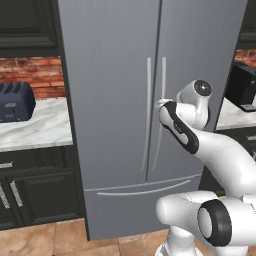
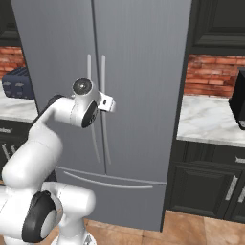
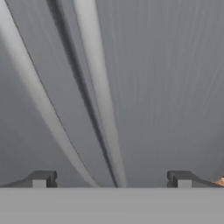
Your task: Move the hot dog bun to the plate on the dining table and place the condiment next to that plate. Then navigate to the fridge and take the sausage and place it on the plate as well.
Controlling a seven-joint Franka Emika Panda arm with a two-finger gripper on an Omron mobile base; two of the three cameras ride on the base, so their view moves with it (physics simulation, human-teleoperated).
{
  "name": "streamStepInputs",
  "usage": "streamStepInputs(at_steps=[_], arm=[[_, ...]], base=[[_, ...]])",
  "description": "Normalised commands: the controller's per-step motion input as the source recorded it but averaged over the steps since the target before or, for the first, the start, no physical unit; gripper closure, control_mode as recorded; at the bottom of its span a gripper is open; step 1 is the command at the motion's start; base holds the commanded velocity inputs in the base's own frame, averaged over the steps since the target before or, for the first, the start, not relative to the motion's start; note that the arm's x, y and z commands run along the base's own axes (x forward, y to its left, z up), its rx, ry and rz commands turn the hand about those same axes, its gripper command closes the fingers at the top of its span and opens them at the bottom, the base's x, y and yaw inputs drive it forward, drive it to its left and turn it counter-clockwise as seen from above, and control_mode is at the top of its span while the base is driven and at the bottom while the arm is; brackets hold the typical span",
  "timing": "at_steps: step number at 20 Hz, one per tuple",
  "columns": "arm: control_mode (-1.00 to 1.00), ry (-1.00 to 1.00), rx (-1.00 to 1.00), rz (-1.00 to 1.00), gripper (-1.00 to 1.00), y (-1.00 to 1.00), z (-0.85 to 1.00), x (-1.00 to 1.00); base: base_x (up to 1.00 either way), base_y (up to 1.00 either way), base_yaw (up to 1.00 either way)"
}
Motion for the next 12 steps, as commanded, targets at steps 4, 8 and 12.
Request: streamStepInputs(at_steps=[4, 8, 12], arm=[[-1.00, 0.00, 0.00, -0.09, -1.00, 0.00, 0.00, 0.76], [-1.00, 0.00, 0.00, -0.08, -1.00, 0.00, -0.01, 0.75], [-1.00, 0.00, 0.00, -0.07, -1.00, 0.00, -0.11, 0.76]], base=[[0.00, 0.00, 0.00], [0.00, 0.00, 0.00], [0.00, 0.00, 0.00]])
